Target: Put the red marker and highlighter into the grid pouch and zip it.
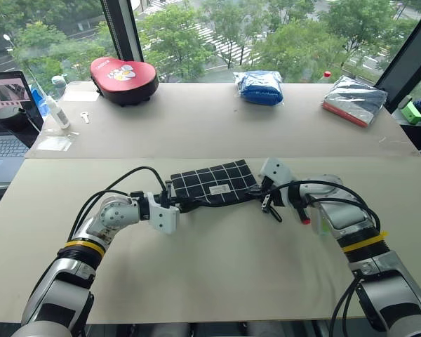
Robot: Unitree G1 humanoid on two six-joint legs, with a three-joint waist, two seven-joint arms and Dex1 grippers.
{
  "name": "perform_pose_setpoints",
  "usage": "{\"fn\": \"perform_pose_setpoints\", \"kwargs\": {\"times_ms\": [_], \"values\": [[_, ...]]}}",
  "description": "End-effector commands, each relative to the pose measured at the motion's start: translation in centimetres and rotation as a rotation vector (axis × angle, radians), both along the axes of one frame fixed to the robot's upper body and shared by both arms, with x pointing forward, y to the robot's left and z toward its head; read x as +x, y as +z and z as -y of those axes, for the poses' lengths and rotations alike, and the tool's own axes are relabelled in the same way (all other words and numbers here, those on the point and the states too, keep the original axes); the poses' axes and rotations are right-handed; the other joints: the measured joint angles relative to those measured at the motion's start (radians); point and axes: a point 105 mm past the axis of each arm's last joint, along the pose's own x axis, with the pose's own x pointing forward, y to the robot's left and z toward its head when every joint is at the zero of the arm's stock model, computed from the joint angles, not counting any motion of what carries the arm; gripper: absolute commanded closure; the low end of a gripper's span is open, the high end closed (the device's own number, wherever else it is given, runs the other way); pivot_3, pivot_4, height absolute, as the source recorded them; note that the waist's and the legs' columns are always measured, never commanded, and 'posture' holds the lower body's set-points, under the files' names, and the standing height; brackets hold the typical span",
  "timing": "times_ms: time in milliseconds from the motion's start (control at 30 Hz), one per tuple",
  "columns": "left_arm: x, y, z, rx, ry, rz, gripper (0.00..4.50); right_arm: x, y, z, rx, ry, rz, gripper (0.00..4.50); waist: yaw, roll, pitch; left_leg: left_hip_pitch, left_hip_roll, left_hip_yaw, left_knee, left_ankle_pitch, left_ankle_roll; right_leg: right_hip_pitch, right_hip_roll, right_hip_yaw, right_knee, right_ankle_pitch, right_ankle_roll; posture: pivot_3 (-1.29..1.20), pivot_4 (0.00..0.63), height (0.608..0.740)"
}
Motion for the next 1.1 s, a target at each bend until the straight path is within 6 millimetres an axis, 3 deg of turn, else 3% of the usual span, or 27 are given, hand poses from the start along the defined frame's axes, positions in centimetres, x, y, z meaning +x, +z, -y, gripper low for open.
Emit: {"fn": "perform_pose_setpoints", "kwargs": {"times_ms": [33, 133, 200, 267, 367, 467, 633, 1100], "values": [[0.2, 0.8, 0.0, -0.052, 0.026, -0.018, 4.47, 1.5, 2.4, 0.1, 0.157, -0.103, 0.042, 4.5, -0.001, 0.0, 0.0, 0.0, 0.0, 0.0, 0.0, 0.0, 0.0, 0.0, 0.0, 0.0, 0.0, 0.0, 0.0, 0.0, 0.15, 0.74], [0.3, 1.3, -0.6, -0.091, 0.059, -0.006, 4.5, 1.6, 6.0, 0.8, 0.35, -0.141, 0.052, 3.72, -0.001, 0.0, 0.0, -0.001, 0.0, 0.0, 0.0, 0.0, 0.0, -0.002, 0.0, 0.001, 0.002, 0.0, 0.0, 0.0, 0.15, 0.74], [0.5, 1.6, -0.8, -0.111, 0.08, -0.01, 4.5, 1.0, 6.9, 1.1, 0.408, -0.127, 0.043, 3.05, 0.001, 0.0, 0.0, -0.003, 0.0, 0.0, 0.0, 0.0, 0.0, -0.004, 0.0, 0.001, 0.002, 0.0, 0.0, 0.0, 0.15, 0.74], [0.9, 2.5, -1.0, -0.193, 0.128, -0.033, 4.5, -0.8, 8.4, 1.6, 0.509, -0.061, 0.008, 2.38, 0.001, 0.0, 0.0, -0.003, 0.0, -0.001, 0.0, 0.0, 0.0, -0.004, 0.0, 0.001, 0.002, 0.0, 0.0, 0.0, 0.15, 0.74], [1.3, 4.2, -0.8, -0.31, 0.169, -0.055, 4.5, -2.9, 8.8, 2.6, 0.524, -0.023, -0.026, 1.27, 0.005, 0.0, 0.0, -0.004, 0.001, -0.002, 0.0, 0.0, 0.0, -0.004, 0.0, 0.0, 0.001, 0.0, 0.0, 0.0, 0.15, 0.74], [1.1, 5.5, -0.3, -0.376, 0.175, -0.065, 4.5, -3.3, 8.0, 3.6, 0.449, -0.074, -0.008, 1.27, 0.003, 0.0, 0.0, -0.005, 0.001, -0.002, 0.001, -0.001, 0.001, -0.003, 0.0, 0.0, 0.001, 0.0, 0.0, 0.0, 0.15, 0.74], [0.7, 6.0, 0.1, -0.388, 0.173, -0.074, 4.5, -2.1, 4.9, 3.3, 0.277, -0.17, 0.028, 1.27, -0.005, 0.0, 0.0, -0.003, 0.0, 0.0, 0.001, 0.0, 0.001, -0.003, 0.0, 0.001, 0.003, 0.0, 0.0, 0.0, 0.15, 0.74], [0.2, 5.9, 0.3, -0.38, 0.168, -0.076, 4.5, 1.4, 3.1, 1.8, 0.205, -0.214, 0.063, 1.27, -0.001, 0.0, 0.0, -0.003, 0.0, 0.0, 0.002, 0.0, 0.0, -0.003, 0.0, 0.002, 0.003, 0.0, 0.0, 0.0, 0.15, 0.74]]}}
